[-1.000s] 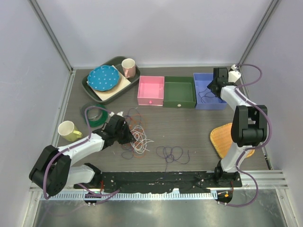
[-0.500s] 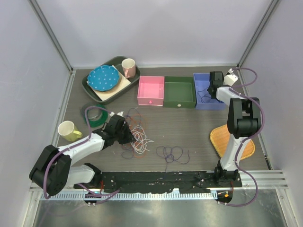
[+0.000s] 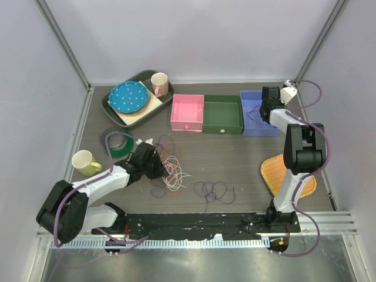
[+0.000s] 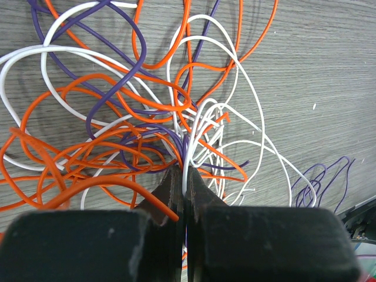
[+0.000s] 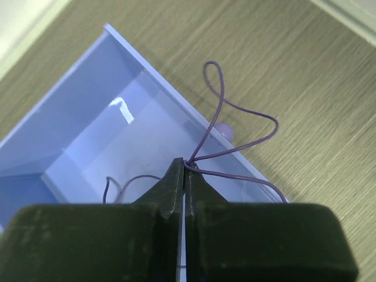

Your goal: Untangle the cables

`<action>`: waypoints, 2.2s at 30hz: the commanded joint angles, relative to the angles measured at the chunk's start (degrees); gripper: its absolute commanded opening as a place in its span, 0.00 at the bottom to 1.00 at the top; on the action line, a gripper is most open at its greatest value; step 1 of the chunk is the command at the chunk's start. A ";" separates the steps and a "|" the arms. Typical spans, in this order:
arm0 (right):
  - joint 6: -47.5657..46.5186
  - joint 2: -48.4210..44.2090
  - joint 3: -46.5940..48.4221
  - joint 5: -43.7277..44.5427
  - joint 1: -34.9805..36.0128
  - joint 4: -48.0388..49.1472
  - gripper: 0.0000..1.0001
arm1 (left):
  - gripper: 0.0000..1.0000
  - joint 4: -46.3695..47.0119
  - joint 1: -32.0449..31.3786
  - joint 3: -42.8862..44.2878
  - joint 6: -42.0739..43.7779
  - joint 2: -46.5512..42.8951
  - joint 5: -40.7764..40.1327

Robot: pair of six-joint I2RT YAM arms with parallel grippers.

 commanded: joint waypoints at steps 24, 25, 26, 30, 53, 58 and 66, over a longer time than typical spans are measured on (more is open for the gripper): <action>0.47 -4.22 4.33 -2.93 4.87 -7.59 0.15 | 0.00 1.13 0.26 -1.00 -0.15 -2.69 0.64; 0.46 -3.87 5.20 -2.85 4.87 -8.12 0.16 | 0.00 1.13 0.26 -1.09 -0.15 -2.78 0.64; 0.38 -3.26 5.56 -2.67 4.87 -8.74 0.18 | 0.00 1.13 0.26 -1.09 -0.15 -2.78 0.64; 0.64 -0.62 7.31 -2.32 3.82 -11.11 0.10 | 0.00 1.04 0.26 -1.18 -0.15 -3.22 0.64; -14.82 -16.67 10.40 -8.55 10.66 -20.07 0.92 | 0.10 -2.03 0.17 1.72 0.46 -3.66 0.38; -19.93 -28.02 -0.48 -11.63 24.86 -21.41 0.95 | 0.45 -4.49 0.17 3.39 0.29 -5.06 -0.33; -17.47 -41.13 -21.93 -25.96 45.19 -16.12 0.96 | 1.00 -12.75 0.17 6.81 0.28 -11.64 -5.16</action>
